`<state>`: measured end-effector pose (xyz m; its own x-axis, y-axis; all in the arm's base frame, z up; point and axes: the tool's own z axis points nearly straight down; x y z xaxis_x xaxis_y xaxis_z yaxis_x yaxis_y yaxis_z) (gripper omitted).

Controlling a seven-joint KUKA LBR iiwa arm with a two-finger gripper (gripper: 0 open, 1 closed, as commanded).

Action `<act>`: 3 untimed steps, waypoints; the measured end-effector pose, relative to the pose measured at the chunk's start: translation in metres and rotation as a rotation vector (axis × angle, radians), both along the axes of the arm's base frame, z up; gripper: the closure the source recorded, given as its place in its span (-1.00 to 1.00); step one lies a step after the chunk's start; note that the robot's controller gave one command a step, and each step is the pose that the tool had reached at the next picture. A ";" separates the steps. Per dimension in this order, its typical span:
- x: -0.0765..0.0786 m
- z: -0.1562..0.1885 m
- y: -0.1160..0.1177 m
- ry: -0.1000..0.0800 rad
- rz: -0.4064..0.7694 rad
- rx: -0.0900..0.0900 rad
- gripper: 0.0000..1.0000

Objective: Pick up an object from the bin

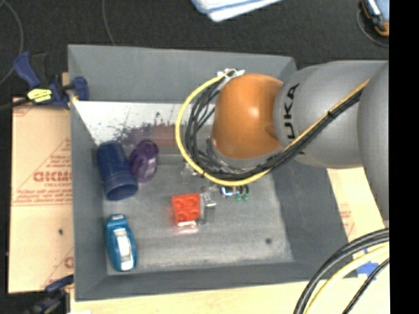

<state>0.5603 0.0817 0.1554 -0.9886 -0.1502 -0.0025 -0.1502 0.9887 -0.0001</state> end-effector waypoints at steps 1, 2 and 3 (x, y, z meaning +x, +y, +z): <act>0.020 -0.079 -0.025 0.016 -0.116 -0.002 -1.00; 0.000 -0.079 -0.006 0.000 0.662 -0.001 1.00; 0.000 -0.079 -0.005 0.000 0.660 0.000 1.00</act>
Offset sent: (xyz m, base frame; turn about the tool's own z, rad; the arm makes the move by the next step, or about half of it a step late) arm -0.0005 -0.0054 -0.0797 -0.6658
